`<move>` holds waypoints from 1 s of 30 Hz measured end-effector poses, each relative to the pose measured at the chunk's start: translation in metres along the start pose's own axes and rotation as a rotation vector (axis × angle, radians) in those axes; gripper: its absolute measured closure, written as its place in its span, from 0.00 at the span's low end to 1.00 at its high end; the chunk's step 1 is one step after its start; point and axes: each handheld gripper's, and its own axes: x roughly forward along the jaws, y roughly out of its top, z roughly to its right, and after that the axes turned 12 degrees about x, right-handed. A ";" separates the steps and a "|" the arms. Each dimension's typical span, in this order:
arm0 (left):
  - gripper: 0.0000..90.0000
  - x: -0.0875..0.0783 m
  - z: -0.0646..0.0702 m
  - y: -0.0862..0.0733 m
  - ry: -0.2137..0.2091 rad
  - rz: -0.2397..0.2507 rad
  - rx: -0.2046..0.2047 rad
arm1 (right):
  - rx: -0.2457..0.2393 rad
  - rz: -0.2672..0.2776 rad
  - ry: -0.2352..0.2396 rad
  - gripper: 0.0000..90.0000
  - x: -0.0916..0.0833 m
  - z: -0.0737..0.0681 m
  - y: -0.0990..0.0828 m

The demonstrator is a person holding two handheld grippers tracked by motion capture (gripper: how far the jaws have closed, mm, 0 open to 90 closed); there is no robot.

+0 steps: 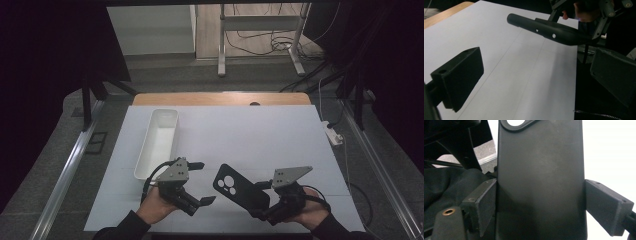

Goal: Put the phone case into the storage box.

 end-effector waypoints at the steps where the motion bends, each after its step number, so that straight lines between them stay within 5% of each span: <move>1: 0.00 0.000 0.000 0.000 -0.006 0.004 0.000 | -0.005 0.000 0.007 0.16 0.001 0.000 0.000; 30: 0.00 0.012 0.002 0.004 -0.166 0.090 0.049 | -0.071 0.025 0.142 0.16 0.014 -0.011 0.011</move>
